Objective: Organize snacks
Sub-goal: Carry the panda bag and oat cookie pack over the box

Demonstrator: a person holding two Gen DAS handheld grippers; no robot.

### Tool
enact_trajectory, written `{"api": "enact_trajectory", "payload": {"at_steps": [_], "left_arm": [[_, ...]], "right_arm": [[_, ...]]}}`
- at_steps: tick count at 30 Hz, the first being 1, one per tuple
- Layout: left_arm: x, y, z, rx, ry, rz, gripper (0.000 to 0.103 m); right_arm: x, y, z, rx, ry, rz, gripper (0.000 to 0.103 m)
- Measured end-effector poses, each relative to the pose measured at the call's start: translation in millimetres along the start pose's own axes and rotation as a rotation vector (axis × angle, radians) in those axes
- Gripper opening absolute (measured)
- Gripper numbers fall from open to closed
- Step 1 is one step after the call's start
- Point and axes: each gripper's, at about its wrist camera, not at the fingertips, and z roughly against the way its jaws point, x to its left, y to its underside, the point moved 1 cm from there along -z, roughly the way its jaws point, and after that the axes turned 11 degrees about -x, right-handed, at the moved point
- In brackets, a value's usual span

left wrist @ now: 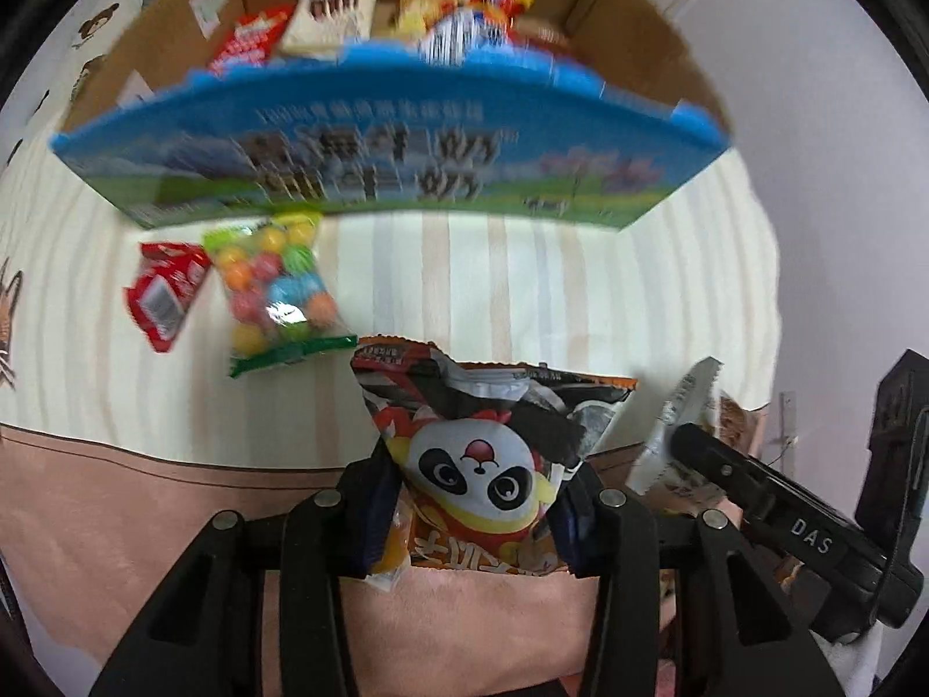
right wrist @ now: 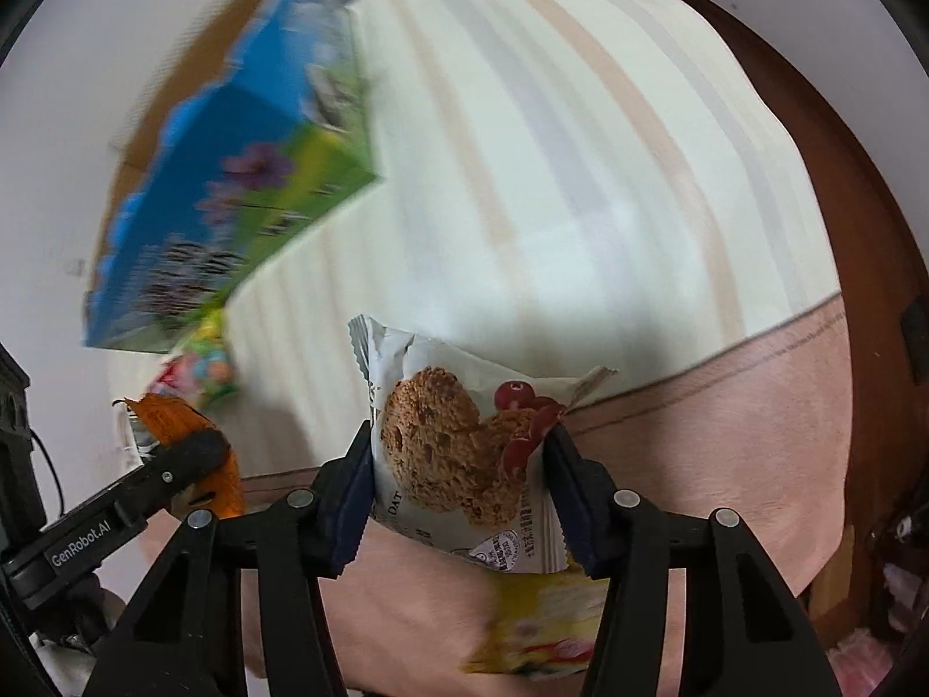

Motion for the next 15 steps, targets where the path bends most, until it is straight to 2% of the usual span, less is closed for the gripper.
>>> {"api": "enact_trajectory", "payload": {"at_steps": [5,8,11,15], "left_arm": [[11.6,-28.3,42.3,-0.08,0.041,0.023,0.041],[-6.2,-49.9,59.8,-0.124,0.056,0.022,0.041],[-2.3,-77.5,82.0,-0.174,0.056,0.011,0.041],[-2.3,-114.0,79.8,-0.213,0.037,-0.006,0.041]], "right_arm": [[38.2,-18.2,26.2,-0.042,-0.09,0.038,0.057],[67.0,-34.0,42.9,-0.073,-0.143,0.072,0.057],[93.1,-54.9,59.6,-0.102,-0.188,0.111,0.057],[127.5,-88.3,69.6,-0.138,-0.201,0.185,0.057]]}}
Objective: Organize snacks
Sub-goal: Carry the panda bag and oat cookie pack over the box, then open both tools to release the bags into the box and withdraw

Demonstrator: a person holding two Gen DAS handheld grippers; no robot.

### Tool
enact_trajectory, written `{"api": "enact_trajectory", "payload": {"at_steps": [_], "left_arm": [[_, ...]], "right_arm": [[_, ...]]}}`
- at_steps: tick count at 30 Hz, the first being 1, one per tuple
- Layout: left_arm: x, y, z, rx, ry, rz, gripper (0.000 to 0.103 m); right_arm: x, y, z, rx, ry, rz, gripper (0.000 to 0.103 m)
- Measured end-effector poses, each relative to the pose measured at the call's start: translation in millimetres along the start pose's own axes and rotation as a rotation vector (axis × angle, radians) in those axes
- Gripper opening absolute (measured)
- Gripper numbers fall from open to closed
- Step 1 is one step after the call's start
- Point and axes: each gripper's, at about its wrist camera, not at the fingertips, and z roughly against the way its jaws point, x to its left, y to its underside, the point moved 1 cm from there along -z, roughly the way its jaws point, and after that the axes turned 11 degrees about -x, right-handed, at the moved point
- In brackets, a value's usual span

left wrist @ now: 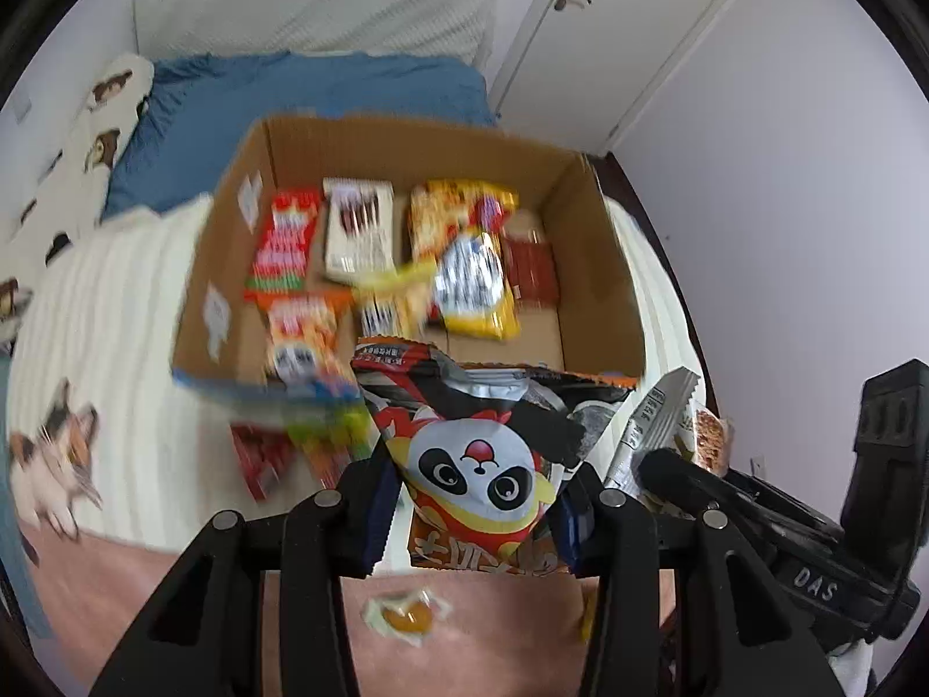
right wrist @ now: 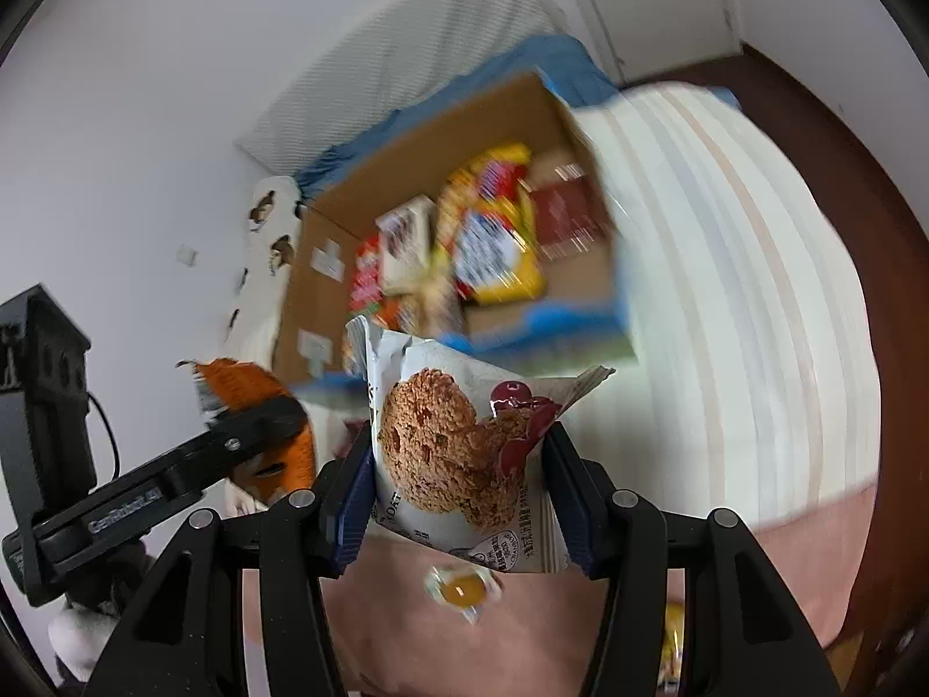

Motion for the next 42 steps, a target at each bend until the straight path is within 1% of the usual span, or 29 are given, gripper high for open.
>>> {"api": "enact_trajectory", "payload": {"at_steps": [3,5,7,10,13,16,19,21,22,23,24,25,26,27,29,30,31,33,36,42], "left_arm": [[5.7,-26.1,-4.6,-0.019,-0.031,-0.026,0.041],[11.5,-43.5,-12.9,-0.015,-0.052,-0.034,0.041],[21.5,-59.4,-20.9,-0.007,-0.074,-0.035,0.041],[40.3,-77.5,-37.6,0.011,-0.129,-0.046,0.041],[58.7,-85.6,-55.7,0.043,-0.191,-0.064,0.041],[77.0,-85.5,-81.0,0.092,-0.258,-0.095,0.041],[91.7,-79.2,-107.1,0.162,-0.314,-0.135,0.042],[100.5,-72.0,-122.4,0.217,-0.332,-0.143,0.042],[106.4,-66.8,-130.0,0.248,-0.335,-0.131,0.042],[112.2,-61.8,-136.5,0.28,-0.333,-0.111,0.042],[115.3,-59.4,-139.9,0.292,-0.33,-0.099,0.045],[120.3,-55.8,-144.2,0.306,-0.33,-0.083,0.057],[122.1,-54.7,-146.0,0.311,-0.327,-0.075,0.059],[123.5,-52.9,-147.2,0.31,-0.305,-0.061,0.068],[121.9,-51.5,-148.8,0.31,-0.292,-0.062,0.077],[120.6,-51.2,-149.6,0.311,-0.288,-0.064,0.086],[118.6,-51.0,-149.3,0.303,-0.28,-0.065,0.088],[115.4,-51.6,-146.9,0.286,-0.278,-0.062,0.088],[114.0,-53.1,-140.6,0.268,-0.256,-0.03,0.088],[100.2,-48.3,-126.4,0.22,-0.262,-0.027,0.088]], "right_arm": [[15.1,-24.5,-14.5,-0.005,0.017,0.046,0.057],[21.2,-40.8,-30.1,0.001,0.043,0.082,0.057],[18.6,-53.6,-38.4,0.012,0.061,0.099,0.057],[16.4,-68.8,-58.4,0.033,0.087,0.117,0.057],[14.8,-76.5,-77.8,0.052,0.103,0.133,0.057],[11.6,-77.3,-96.3,0.086,0.114,0.142,0.057],[9.7,-72.5,-110.0,0.111,0.126,0.158,0.057],[7.2,-69.1,-124.5,0.156,0.125,0.15,0.059],[3.5,-67.9,-132.3,0.185,0.139,0.132,0.06],[1.3,-66.9,-139.2,0.208,0.151,0.122,0.07],[-0.7,-65.0,-144.4,0.227,0.162,0.116,0.087],[-2.9,-64.6,-147.9,0.239,0.174,0.112,0.093],[-3.6,-64.3,-149.5,0.24,0.179,0.115,0.095],[-3.0,-63.2,-150.9,0.247,0.183,0.121,0.095],[-4.0,-62.9,-151.9,0.266,0.201,0.127,0.097],[-4.0,-64.0,-152.0,0.27,0.203,0.128,0.098],[-3.8,-63.8,-152.3,0.273,0.202,0.133,0.098],[-3.9,-63.2,-151.6,0.278,0.208,0.14,0.098],[-4.0,-63.1,-150.1,0.274,0.218,0.145,0.098],[-3.4,-61.2,-143.1,0.259,0.233,0.15,0.098]]}}
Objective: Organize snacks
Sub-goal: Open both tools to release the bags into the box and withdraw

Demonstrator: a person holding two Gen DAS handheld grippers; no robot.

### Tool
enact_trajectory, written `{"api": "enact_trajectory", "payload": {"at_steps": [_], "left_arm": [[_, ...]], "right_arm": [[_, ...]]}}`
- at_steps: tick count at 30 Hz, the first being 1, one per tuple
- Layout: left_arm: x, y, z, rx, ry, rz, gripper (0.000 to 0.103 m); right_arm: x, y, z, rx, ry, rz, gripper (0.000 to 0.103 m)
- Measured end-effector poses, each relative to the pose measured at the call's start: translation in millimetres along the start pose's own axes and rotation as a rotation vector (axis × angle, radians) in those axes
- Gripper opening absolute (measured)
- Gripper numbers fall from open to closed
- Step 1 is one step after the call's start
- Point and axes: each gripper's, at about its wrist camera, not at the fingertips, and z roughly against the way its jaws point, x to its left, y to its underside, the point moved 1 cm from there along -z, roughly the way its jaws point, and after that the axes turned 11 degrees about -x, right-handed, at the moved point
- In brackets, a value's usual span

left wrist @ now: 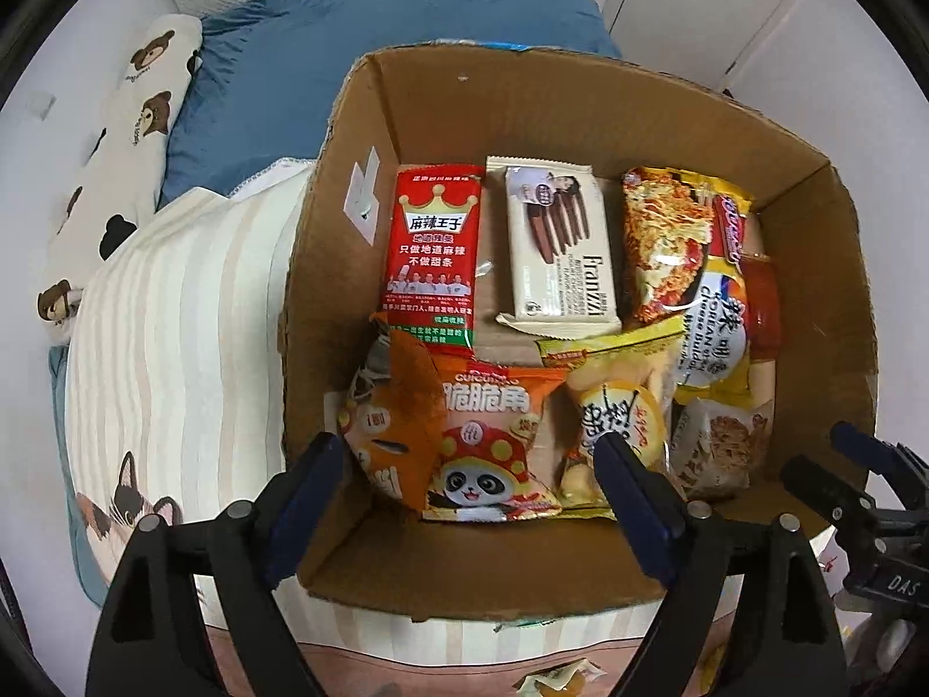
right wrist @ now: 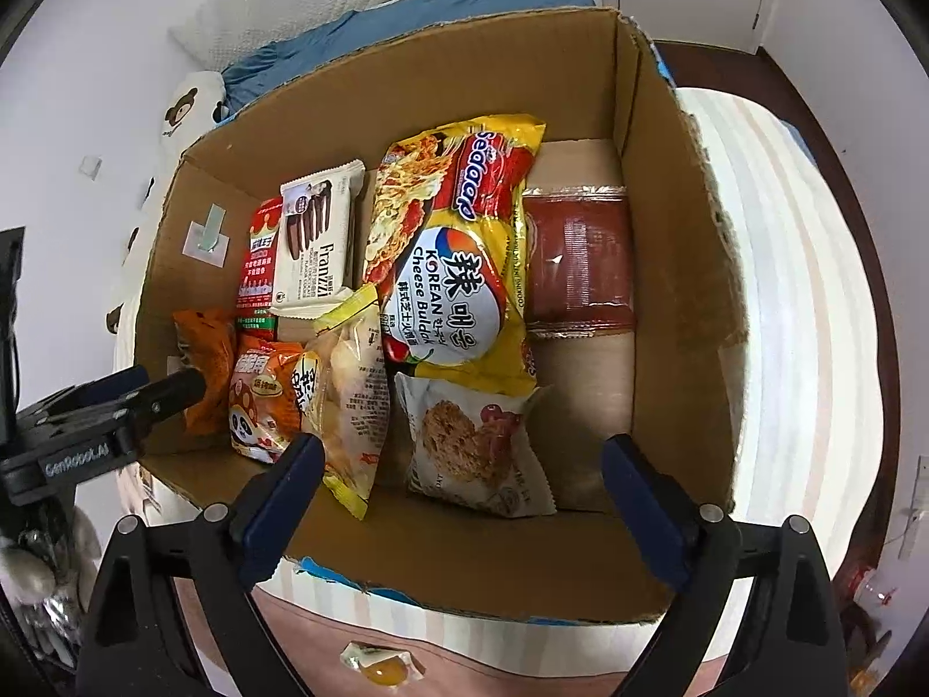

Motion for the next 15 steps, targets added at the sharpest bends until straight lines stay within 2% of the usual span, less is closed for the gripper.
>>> {"api": "enact_trajectory", "payload": {"at_steps": [6,15], "left_arm": [[-8.7,17.2,24.1,-0.076,0.011,0.032,0.088],[-21.4,42.6,85.5,-0.261,-0.022,-0.001,0.088]], "right_arm": [[6.6,6.5,18.8,-0.055,0.024,0.012,0.098],[21.8,24.8,70.6,-0.214,0.076,0.048,0.098]]}}
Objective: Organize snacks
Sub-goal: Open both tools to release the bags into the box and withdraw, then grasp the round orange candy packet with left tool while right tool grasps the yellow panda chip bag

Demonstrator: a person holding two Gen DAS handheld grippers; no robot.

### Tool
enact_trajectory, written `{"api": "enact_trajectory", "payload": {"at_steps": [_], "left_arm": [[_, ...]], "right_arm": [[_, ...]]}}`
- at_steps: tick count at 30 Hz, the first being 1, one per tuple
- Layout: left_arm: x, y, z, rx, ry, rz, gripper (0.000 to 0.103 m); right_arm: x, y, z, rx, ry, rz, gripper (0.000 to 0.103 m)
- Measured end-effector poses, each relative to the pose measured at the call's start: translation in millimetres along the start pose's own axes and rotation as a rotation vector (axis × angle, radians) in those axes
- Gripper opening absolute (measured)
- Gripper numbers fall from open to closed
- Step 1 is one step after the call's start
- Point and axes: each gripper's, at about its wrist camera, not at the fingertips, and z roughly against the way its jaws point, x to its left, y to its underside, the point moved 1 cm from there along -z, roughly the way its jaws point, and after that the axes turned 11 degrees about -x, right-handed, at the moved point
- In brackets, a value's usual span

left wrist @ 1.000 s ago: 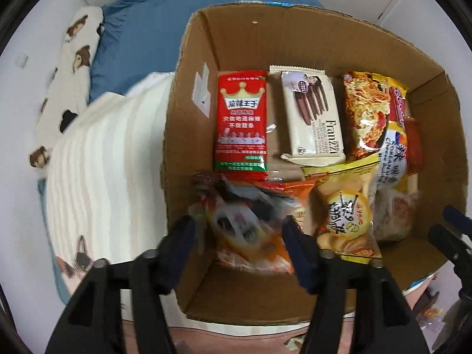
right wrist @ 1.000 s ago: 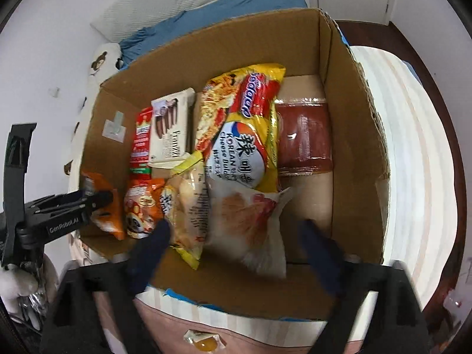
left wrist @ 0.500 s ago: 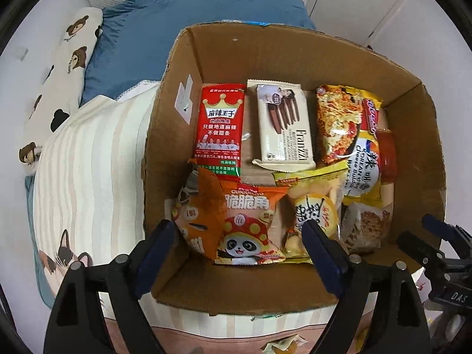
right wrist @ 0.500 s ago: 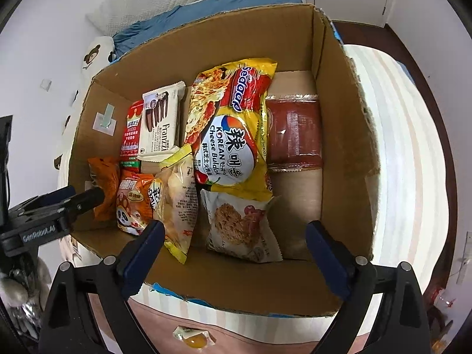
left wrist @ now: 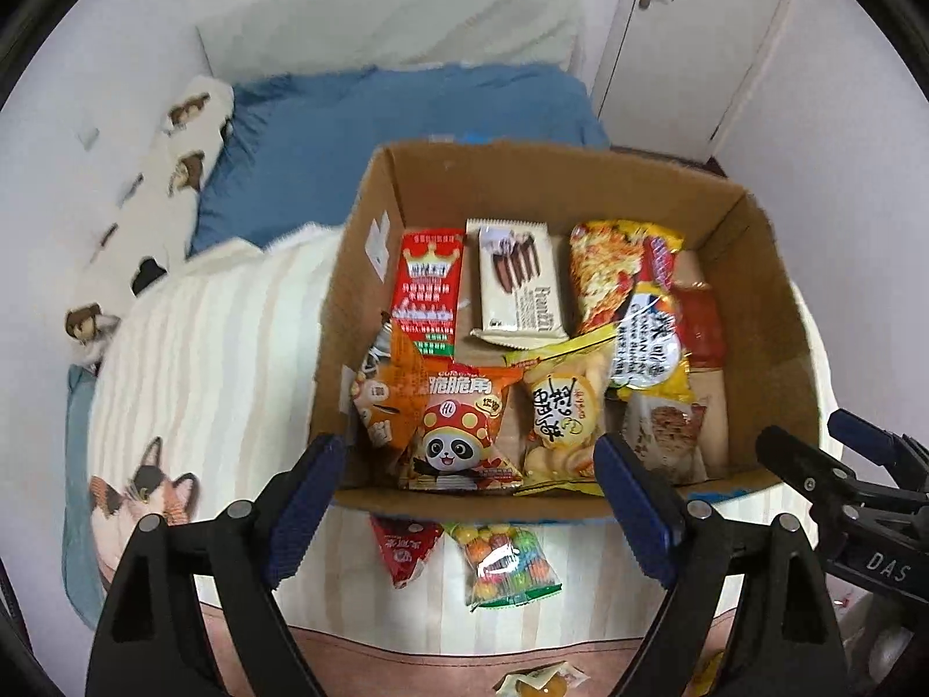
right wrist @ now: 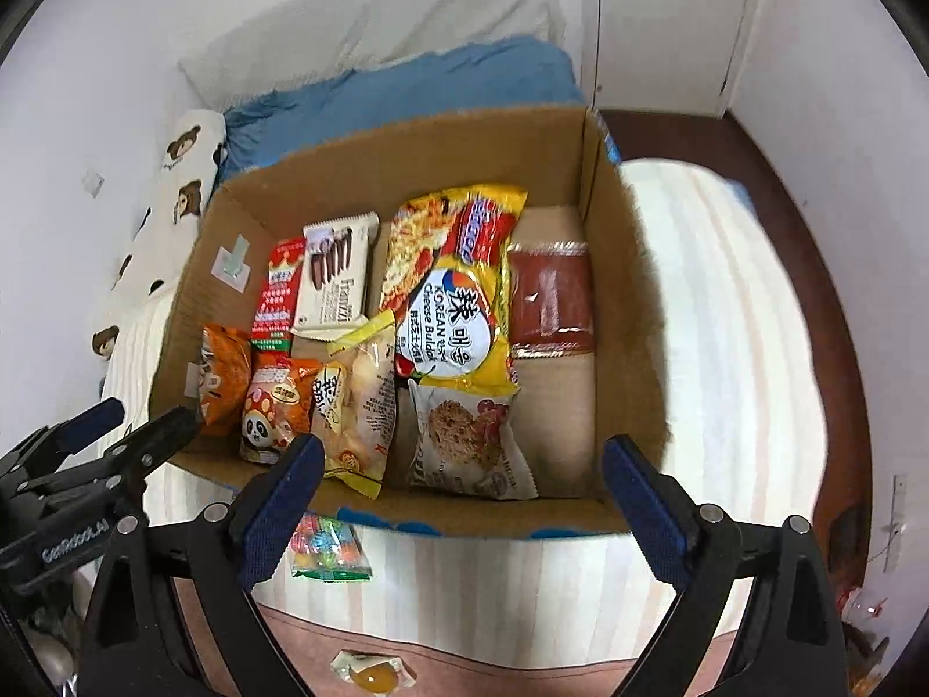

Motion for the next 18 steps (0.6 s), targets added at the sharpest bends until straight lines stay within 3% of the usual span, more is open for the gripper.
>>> {"api": "enact_trajectory", "payload": {"at_steps": [8,18], "left_arm": [[-6.3,15.4,62.2,-0.133,-0.021,-0.03,0.088],[-6.9,49.8,106.0,-0.172,-0.009,-0.02,0.088]], "right_arm": [[11.4,17.9,62.1,-0.12,0.007,0.025,0.098],[20.8,51.3,120.4,-0.177,-0.044,0.008,0.098]]}}
